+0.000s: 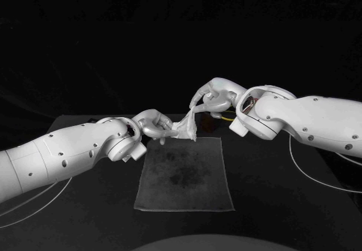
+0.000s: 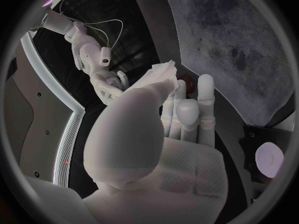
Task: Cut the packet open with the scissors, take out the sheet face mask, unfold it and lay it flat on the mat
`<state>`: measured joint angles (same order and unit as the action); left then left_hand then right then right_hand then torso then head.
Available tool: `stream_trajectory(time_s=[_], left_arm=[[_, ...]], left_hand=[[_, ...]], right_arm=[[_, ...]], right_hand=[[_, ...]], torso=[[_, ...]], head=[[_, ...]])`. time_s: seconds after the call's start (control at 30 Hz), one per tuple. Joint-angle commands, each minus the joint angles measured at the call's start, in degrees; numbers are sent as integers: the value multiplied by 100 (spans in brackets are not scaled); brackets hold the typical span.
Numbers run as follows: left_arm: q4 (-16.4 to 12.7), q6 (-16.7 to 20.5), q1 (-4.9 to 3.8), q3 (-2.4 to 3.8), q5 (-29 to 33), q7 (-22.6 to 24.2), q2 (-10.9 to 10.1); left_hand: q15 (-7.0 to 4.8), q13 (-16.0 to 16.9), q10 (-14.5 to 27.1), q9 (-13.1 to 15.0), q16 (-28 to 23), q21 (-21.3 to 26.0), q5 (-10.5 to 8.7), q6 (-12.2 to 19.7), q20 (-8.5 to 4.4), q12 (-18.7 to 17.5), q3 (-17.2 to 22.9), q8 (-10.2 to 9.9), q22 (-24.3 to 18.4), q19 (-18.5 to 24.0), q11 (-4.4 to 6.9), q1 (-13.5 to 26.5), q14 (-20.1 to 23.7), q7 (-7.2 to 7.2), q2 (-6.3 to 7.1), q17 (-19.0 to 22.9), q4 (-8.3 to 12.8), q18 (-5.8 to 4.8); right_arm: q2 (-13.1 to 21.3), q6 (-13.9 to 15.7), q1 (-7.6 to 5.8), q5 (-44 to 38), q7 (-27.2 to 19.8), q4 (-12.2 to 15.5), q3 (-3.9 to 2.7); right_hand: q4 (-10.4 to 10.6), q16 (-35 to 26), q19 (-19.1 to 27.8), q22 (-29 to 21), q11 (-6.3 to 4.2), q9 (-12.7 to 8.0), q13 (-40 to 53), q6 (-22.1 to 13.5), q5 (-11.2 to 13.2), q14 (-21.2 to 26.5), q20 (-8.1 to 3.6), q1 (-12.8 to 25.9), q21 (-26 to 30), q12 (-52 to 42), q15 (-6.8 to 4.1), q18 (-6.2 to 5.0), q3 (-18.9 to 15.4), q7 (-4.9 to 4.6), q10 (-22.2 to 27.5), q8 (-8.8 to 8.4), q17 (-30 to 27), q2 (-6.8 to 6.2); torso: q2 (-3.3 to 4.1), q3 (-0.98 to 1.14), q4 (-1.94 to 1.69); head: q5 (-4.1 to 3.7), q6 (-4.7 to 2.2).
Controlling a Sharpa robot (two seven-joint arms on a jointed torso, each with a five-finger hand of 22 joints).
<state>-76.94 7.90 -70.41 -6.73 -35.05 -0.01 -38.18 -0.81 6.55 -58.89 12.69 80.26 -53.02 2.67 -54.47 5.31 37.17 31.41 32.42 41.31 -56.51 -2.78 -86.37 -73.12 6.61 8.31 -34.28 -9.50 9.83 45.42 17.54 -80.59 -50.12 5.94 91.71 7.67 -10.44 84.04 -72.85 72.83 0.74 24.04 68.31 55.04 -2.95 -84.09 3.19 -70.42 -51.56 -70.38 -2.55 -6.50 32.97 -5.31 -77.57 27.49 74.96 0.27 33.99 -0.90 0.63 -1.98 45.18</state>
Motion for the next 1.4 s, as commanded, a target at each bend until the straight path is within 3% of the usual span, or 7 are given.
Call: stream_trajectory(time_s=[0.03,0.47,0.6,0.73,1.1,1.4], left_arm=[[19,6,-1,5,-262,-6,17],[215,393,-9,15,-1747,144,127],[284,525,-41,36,-2169,237,142],[308,600,-139,59,-2614,346,130],[335,513,-416,71,-3776,418,120],[565,402,-479,64,-4418,458,166]], left_hand=[[-1,10,-43,453,42,-23,9,35,-25,32,18,33,7,-7,-3,40,-38,4,-13,-25,-4,68],[-14,22,-32,520,72,-42,11,60,-42,62,74,79,18,-38,4,23,-99,11,0,-145,66,72],[-16,25,-29,536,76,-48,11,61,-45,71,92,89,22,-44,5,20,-111,13,13,-160,86,71],[-16,27,-28,543,80,-51,11,60,-46,75,100,93,24,-46,4,22,-118,15,18,-176,92,71],[-17,30,-32,556,86,-56,11,57,-48,85,119,100,28,-48,8,23,-131,11,24,-199,101,70],[-21,35,-35,570,97,-62,11,50,-51,97,143,106,34,-47,13,24,-156,6,38,-259,109,70]], right_arm=[[17,-102,-16,-13,-98,16,-18],[-58,-865,-152,-41,25,-165,-41],[-89,-1051,-183,-69,80,-239,-41],[-146,-1190,-210,-111,135,-336,-37],[-224,-1128,-234,-356,192,-425,-25],[-230,-1000,-239,-428,182,-464,-23]], right_hand=[[-9,23,-35,13,-8,6,12,50,9,-314,6,7,-39,-22,-51,-99,40,2,-34,23,287,27],[-12,25,-30,8,-7,5,15,51,10,-315,6,7,-26,-25,-51,-101,46,2,-36,24,291,26],[-15,26,-29,7,-7,3,15,51,11,-316,5,9,-24,-24,-51,-101,52,1,-37,25,294,25],[-16,28,-32,11,-7,3,17,51,11,-317,5,9,-31,-25,-51,-100,54,1,-38,26,300,24],[-18,28,-39,20,-6,1,26,53,12,-317,4,14,-47,-33,-51,-96,59,0,-44,28,300,19],[-20,30,-45,27,-6,1,24,54,12,-319,4,15,-62,-31,-51,-93,62,1,-43,29,305,18]], torso=[[1,-1,1],[2,-7,-3],[0,-5,-1],[0,-6,2],[0,-6,-5],[3,-7,-2]], head=[[-2,-9],[-30,-30],[-34,-30],[-31,-34],[-22,-49],[-10,-69]])
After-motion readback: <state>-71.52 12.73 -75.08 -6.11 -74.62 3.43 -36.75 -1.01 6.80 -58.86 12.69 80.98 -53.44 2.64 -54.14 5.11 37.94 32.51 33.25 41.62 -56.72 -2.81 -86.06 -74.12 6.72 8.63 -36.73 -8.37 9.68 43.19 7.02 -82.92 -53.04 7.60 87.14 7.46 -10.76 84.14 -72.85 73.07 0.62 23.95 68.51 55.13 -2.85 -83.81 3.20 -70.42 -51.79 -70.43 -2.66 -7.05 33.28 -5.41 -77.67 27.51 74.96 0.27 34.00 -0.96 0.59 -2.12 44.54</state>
